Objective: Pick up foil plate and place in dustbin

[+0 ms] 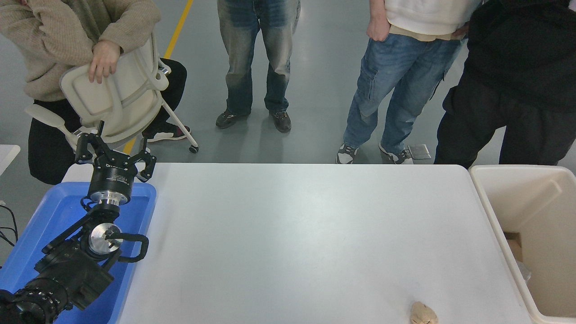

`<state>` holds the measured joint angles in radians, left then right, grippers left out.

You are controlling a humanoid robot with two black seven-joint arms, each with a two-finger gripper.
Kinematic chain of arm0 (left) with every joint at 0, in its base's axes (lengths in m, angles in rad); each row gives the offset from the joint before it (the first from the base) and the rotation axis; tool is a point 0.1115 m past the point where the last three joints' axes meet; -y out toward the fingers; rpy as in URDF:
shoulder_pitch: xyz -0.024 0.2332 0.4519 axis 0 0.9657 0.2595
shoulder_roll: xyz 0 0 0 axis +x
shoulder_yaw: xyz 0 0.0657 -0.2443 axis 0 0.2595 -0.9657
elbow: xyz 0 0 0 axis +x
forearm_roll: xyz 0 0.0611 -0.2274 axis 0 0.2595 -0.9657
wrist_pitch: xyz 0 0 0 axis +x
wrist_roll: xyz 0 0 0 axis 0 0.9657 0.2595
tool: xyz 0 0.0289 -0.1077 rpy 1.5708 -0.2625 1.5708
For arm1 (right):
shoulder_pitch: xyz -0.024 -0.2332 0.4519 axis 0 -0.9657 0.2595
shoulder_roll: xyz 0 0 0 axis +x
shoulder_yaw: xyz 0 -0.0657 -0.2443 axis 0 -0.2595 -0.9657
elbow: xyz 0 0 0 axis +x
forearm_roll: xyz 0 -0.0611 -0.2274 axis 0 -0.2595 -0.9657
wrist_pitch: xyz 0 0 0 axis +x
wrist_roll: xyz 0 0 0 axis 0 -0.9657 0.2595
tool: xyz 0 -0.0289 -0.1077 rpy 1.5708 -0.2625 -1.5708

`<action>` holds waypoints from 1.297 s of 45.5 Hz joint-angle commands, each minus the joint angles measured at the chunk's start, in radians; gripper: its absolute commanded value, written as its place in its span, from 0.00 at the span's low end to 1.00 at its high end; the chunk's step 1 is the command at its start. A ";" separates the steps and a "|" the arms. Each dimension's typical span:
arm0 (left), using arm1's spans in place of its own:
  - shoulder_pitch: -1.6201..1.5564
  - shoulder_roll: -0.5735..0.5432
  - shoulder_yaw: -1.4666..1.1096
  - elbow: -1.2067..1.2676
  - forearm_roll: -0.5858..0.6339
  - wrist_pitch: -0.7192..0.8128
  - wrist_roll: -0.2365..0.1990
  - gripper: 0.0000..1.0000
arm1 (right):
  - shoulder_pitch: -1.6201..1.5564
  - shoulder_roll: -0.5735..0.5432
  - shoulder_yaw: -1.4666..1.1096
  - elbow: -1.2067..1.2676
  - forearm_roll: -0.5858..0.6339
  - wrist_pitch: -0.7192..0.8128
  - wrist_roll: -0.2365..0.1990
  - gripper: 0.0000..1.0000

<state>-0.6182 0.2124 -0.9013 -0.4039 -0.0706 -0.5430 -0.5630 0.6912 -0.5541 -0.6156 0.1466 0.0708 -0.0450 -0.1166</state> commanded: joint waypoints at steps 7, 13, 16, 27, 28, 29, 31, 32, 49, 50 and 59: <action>0.000 -0.001 0.001 -0.001 0.000 0.000 0.000 0.99 | 0.373 -0.148 -0.269 0.464 -0.023 -0.004 0.005 0.93; 0.000 0.001 0.001 -0.001 0.000 0.000 0.000 0.99 | 0.600 -0.152 -0.380 0.684 -0.022 0.002 0.006 1.00; 0.000 0.001 0.001 -0.001 0.000 0.000 0.000 0.99 | 0.709 -0.155 -0.407 0.806 -0.022 0.016 0.005 1.00; 0.000 0.001 0.001 -0.001 0.000 0.000 0.000 0.99 | 1.096 -0.066 -0.611 1.088 -0.023 0.166 0.006 1.00; 0.000 0.001 0.001 -0.001 0.002 0.000 0.000 0.99 | 1.129 -0.050 -0.624 1.102 -0.023 0.198 0.005 1.00; 0.000 0.001 0.001 -0.001 0.000 0.000 0.000 0.99 | 1.160 -0.037 -0.631 1.110 -0.023 0.232 0.005 1.00; 0.000 0.001 0.001 0.000 0.000 0.000 0.000 0.99 | 1.208 -0.015 -0.639 1.110 -0.022 0.293 0.005 1.00; 0.000 0.001 0.001 -0.001 0.002 0.000 0.000 0.99 | 1.231 -0.006 -0.642 1.111 -0.020 0.325 0.005 1.00; 0.000 0.001 0.001 -0.001 0.000 0.000 0.000 0.99 | 1.510 0.246 -0.639 1.119 -0.014 0.830 0.005 1.00; 0.000 0.001 0.001 0.000 0.000 0.000 0.000 0.99 | 1.522 0.264 -0.639 1.119 -0.014 0.830 0.003 1.00; 0.000 0.001 0.001 -0.001 0.000 0.000 0.000 0.99 | 1.593 0.329 -0.627 1.119 0.000 0.830 0.006 1.00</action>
<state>-0.6180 0.2132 -0.9004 -0.4043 -0.0705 -0.5431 -0.5630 2.1650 -0.3246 -1.2444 1.2527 0.0591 0.6799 -0.1120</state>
